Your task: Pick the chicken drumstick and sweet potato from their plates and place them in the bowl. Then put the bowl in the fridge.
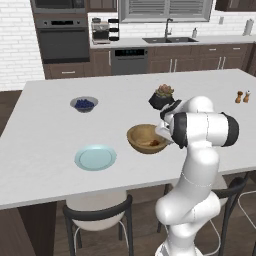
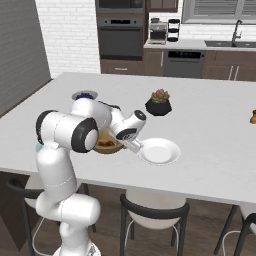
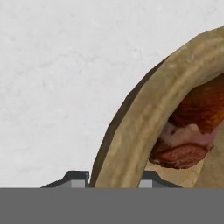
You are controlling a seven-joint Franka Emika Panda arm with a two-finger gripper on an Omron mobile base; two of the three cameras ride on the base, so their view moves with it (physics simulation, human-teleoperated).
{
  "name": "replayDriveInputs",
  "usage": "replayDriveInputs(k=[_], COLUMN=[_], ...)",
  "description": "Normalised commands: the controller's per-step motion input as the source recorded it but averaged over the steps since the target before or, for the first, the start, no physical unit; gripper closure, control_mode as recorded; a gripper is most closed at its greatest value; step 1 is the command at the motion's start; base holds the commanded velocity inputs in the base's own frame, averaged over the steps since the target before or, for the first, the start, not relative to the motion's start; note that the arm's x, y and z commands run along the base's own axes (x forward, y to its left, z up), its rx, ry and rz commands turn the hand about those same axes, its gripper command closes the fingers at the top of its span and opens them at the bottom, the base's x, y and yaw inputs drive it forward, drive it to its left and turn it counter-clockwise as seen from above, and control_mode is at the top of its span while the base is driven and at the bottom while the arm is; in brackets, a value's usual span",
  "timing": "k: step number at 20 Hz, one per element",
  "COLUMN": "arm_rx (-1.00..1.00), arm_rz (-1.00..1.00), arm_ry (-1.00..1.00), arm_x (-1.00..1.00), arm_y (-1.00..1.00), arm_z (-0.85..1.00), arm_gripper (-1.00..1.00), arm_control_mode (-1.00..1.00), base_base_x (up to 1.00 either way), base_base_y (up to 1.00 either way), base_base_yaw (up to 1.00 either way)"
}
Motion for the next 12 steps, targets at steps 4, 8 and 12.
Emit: replayDriveInputs(k=[4,8,12], arm_rx=[0.0,0.01,0.01], arm_rz=[-0.02,-0.11,-0.13], arm_ry=[0.0,0.0,0.0], arm_x=[0.0,-0.03,-0.16], arm_y=[0.02,0.1,0.11], arm_z=[0.0,0.32,0.73], arm_gripper=[1.0,1.0,1.0], arm_control_mode=[-1.0,-1.0,-1.0], base_base_x=[0.0,0.0,0.0], base_base_y=[0.0,0.0,0.0], base_base_yaw=[0.0,0.0,0.0])
